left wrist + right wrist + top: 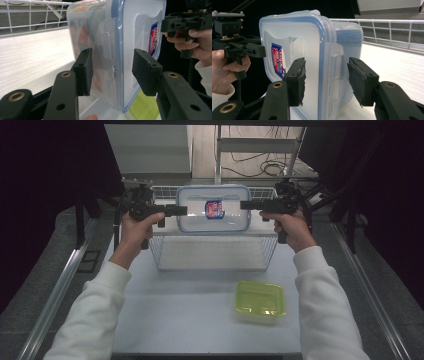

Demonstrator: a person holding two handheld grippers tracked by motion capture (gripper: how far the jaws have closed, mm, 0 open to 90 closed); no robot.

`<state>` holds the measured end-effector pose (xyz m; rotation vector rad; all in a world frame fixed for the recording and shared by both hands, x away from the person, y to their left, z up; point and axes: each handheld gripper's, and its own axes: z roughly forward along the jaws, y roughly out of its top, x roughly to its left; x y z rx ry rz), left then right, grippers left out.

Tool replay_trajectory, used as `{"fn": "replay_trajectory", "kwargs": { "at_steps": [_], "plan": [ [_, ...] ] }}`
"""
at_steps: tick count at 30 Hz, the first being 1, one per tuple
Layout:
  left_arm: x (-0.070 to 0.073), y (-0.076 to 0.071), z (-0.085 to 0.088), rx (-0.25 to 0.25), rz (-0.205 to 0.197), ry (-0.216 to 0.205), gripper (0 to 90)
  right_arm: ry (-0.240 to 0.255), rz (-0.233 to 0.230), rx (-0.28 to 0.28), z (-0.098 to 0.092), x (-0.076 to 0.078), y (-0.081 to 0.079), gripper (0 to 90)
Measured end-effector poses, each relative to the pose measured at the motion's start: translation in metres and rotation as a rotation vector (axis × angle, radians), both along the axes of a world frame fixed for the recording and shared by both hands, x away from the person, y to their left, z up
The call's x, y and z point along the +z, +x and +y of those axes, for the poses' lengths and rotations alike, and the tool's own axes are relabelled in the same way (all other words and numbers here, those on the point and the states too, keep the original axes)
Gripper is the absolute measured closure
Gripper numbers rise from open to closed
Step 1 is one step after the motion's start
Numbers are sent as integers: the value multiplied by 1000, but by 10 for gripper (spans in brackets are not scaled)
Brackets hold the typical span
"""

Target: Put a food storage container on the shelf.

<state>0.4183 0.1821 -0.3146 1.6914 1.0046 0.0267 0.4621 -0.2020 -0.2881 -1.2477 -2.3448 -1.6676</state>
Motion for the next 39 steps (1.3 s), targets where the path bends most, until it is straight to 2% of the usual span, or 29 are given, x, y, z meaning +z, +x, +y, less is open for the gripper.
{"fn": "replay_trajectory", "kwargs": {
  "at_steps": [1, 10, 16, 17, 20, 21, 23, 25, 27, 29, 31, 34, 37, 38, 39],
  "plan": [
    [0, 2, 0, 0, 14, -10, 519, 0, 6, -4, 0, 0, 1, 483],
    [-1, 15, 2, 14, 61, -62, 511, 20, 37, -34, 0, -2, 6, 478],
    [-4, 23, 3, 34, 97, -96, 501, 33, 69, -82, 3, -3, 12, 470],
    [-4, 24, 3, 39, 100, -97, 491, 23, 65, -100, 4, -4, 14, 462],
    [-7, 28, 4, 41, 116, -115, 487, 31, 72, -116, 5, -5, 15, 458],
    [-8, 29, 4, 51, 119, -118, 464, 13, 66, -135, 6, -6, 15, 470],
    [-8, 31, 2, 82, 113, -82, 447, 2, 66, -147, 7, -6, 15, 489],
    [-10, 33, -3, 90, 108, -41, 402, -45, 66, -188, 12, -8, 14, 468],
    [-10, 33, -4, 105, 104, -30, 373, -55, 68, -194, 13, -8, 13, 466],
    [-10, 34, -3, 140, 104, -22, 290, -59, 67, -195, 13, -8, 11, 467],
    [-8, 33, 0, 136, 92, -18, 283, -51, 55, -195, 11, -5, 8, 471],
    [-3, 27, 4, 158, 62, -4, 283, -45, 40, -196, 6, 1, 2, 470],
    [3, 14, 6, 154, 17, 24, 366, -40, 27, -196, -1, 6, -4, 471],
    [5, 10, 6, 150, 8, 27, 415, -34, 23, -192, -3, 6, -7, 471],
    [8, 0, 5, 119, -17, 41, 508, -33, 23, -180, -7, 6, -11, 467]
  ]
}}
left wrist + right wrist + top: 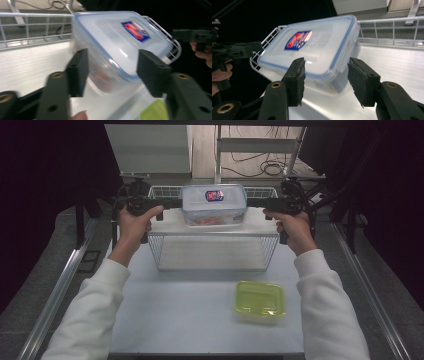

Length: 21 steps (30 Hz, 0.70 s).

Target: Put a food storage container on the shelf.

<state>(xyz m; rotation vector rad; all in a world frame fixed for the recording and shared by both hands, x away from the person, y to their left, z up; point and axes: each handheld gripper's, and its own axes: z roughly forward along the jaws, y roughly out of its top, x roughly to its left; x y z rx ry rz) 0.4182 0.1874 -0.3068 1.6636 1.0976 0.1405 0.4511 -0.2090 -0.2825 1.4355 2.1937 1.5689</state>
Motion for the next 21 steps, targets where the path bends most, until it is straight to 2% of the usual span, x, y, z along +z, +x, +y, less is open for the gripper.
{"fn": "replay_trajectory", "kwargs": {
  "at_steps": [1, 2, 3, 4, 5, 6, 7, 8, 10, 13, 16, 21],
  "plan": [
    [0, 0, 0, 0, 0, 0, 582, 0, 0, 0, 0, 0, 0, 467],
    [1, -4, 0, -5, -7, 7, 582, -2, 2, 4, -2, -1, -2, 465],
    [1, -9, -1, -20, -7, 10, 729, 3, 2, 9, -5, -4, -7, 456],
    [-2, -14, -3, -45, 8, 15, 788, 2, 2, 13, -6, -4, -9, 453],
    [-2, -14, -3, -45, 8, 15, 840, 2, 2, 13, -6, -4, -9, 453],
    [-5, -15, -6, -68, 17, 26, 876, 7, -4, 20, -8, -7, -15, 443],
    [-9, -16, -12, -85, 28, 46, 894, 5, -6, 25, -10, -8, -17, 436],
    [-9, -16, -12, -85, 28, 46, 896, 5, -6, 25, -10, -8, -17, 436],
    [-15, -14, -20, -96, 46, 93, 896, 12, -11, 27, -11, -10, -21, 427],
    [-21, -8, -28, -90, 64, 116, 898, 13, -10, 34, -14, -13, -25, 420],
    [-26, -2, -32, -94, 76, 100, 899, 15, -9, 47, -15, -16, -28, 415],
    [-28, 0, -35, -100, 82, 97, 898, 15, -4, 55, -20, -21, -30, 410]
  ]
}}
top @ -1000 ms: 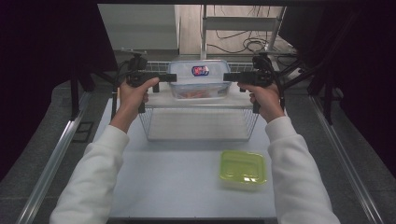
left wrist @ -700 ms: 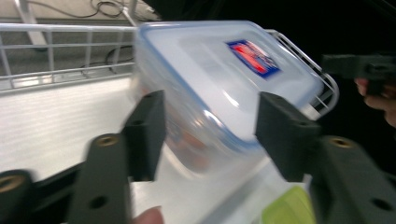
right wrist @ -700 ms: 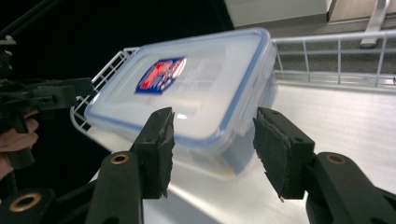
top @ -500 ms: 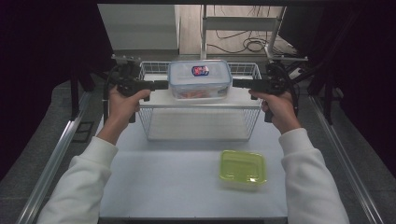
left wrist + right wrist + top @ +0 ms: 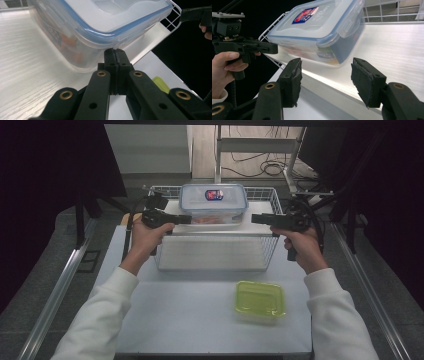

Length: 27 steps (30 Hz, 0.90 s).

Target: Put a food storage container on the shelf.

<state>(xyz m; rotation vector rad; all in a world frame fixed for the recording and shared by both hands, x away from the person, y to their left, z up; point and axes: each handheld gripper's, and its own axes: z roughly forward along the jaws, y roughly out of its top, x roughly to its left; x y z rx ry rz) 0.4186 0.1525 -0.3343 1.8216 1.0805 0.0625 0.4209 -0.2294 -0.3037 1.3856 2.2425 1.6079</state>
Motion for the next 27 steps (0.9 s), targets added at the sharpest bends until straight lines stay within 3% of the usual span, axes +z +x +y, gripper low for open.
{"fn": "replay_trajectory", "kwargs": {
  "at_steps": [8, 15, 18, 20, 22, 27],
  "plan": [
    [5, -16, 4, -14, -18, -16, 896, 3, -4, 10, -5, -3, -7, 399],
    [1, -50, 22, -19, -20, -41, 860, -31, -14, 33, -10, -5, -22, 383],
    [-6, -66, 27, -44, -10, -27, 730, -58, -20, 44, -13, -11, -31, 380],
    [-14, -82, 26, -67, -18, 24, 575, -86, -18, 61, -16, -18, -41, 379],
    [-18, -88, 26, -82, -15, 43, 446, -119, -17, 74, -18, -25, -49, 378],
    [-38, -109, 29, -115, -10, 51, 343, -160, -16, 98, -22, -40, -63, 363]
  ]
}}
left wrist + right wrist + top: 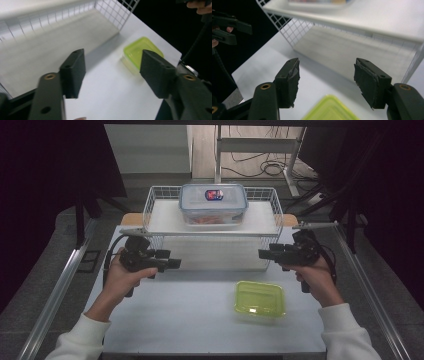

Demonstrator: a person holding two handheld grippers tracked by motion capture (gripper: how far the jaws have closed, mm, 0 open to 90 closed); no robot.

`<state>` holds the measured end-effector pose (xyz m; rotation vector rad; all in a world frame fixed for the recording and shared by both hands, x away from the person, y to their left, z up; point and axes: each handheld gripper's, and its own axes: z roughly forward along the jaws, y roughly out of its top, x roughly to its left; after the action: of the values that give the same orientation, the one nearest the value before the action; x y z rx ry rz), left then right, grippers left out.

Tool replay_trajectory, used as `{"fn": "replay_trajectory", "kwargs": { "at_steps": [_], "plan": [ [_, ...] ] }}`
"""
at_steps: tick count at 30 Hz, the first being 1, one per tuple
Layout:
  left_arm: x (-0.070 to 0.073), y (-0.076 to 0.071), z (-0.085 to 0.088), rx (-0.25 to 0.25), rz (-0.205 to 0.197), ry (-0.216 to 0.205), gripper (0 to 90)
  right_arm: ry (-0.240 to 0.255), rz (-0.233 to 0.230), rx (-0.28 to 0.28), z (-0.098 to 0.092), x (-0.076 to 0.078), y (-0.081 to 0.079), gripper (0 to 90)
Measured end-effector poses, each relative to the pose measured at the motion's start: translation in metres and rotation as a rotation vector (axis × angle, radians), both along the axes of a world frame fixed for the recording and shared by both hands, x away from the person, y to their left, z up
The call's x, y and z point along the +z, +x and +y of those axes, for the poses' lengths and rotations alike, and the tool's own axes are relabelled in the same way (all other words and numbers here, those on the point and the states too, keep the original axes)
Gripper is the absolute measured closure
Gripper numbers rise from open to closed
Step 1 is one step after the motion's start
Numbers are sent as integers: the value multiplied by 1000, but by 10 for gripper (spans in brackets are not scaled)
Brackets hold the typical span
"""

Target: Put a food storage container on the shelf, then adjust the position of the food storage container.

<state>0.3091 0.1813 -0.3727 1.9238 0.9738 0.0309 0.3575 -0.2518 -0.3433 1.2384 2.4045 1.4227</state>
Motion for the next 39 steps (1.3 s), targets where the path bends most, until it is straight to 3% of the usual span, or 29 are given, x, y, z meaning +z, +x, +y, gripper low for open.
{"fn": "replay_trajectory", "kwargs": {
  "at_steps": [7, 9, 16, 18, 25, 33, 37, 39],
  "plan": [
    [-36, -22, 7, 8, 26, 0, 297, -30, 48, -2, -6, -32, -22, 351],
    [-46, -26, 8, 9, 36, 26, 291, -27, 68, 0, -5, -41, -29, 354],
    [-78, -35, 13, 35, 71, 49, 289, -120, 103, 28, 2, -73, -47, 377],
    [-84, -36, 14, 42, 82, 67, 289, -126, 114, 35, 3, -81, -49, 384],
    [-87, -40, 16, 43, 77, 80, 287, -126, 135, 23, -5, -90, -56, 407],
    [-92, -43, 22, 62, 86, 94, 266, -133, 124, -65, -32, -95, -63, 431],
    [-93, -43, 24, 67, 90, 96, 265, -138, 107, -132, -51, -95, -67, 530],
    [-94, -43, 24, 65, 92, 100, 261, -151, 92, -179, -61, -95, -69, 631]
  ]
}}
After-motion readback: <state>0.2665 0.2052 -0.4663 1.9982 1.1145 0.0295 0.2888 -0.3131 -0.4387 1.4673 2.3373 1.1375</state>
